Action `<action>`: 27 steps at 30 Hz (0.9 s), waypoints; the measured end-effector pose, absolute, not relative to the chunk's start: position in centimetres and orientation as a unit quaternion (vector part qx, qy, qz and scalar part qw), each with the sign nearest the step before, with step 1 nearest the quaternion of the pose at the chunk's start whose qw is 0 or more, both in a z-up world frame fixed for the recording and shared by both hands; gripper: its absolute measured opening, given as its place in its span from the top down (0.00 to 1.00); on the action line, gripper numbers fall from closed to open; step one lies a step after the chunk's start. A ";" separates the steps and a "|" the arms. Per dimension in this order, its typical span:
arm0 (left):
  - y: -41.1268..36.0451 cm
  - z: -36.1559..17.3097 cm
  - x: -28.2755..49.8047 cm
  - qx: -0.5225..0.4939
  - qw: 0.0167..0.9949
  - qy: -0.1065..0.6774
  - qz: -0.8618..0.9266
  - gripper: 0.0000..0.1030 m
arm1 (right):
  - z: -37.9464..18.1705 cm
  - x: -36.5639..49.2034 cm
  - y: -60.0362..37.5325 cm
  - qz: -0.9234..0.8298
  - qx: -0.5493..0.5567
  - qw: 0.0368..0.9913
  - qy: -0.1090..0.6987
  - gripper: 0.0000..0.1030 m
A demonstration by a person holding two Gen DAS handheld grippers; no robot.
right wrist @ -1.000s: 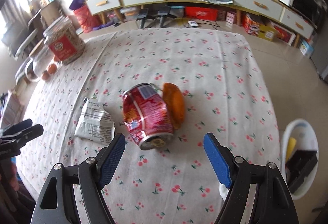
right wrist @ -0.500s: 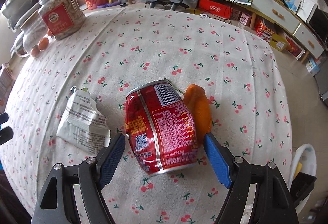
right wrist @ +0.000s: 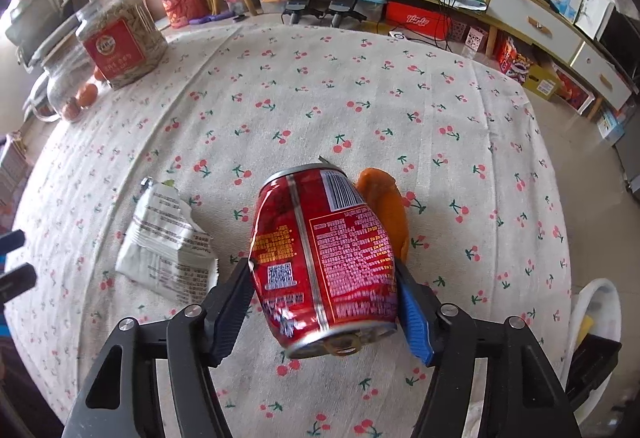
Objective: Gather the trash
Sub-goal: 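Grasp the crushed red can with the right gripper, then grasp the white snack bag with the left gripper while the right lifts the can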
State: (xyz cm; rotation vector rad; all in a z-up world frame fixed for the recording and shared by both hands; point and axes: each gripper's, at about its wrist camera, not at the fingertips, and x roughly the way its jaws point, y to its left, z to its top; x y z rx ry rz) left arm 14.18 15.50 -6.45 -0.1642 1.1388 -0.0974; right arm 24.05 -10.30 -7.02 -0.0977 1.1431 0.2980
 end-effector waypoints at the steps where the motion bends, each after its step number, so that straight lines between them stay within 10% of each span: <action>1: 15.3 -6.5 14.3 -0.079 0.838 0.538 -0.049 0.04 | -6.7 23.8 -10.6 0.143 -0.041 0.831 0.537 0.36; 27: 4.1 -9.5 18.9 -0.010 0.848 0.508 -0.149 0.12 | -3.5 17.8 -22.2 0.117 0.084 0.839 0.525 0.36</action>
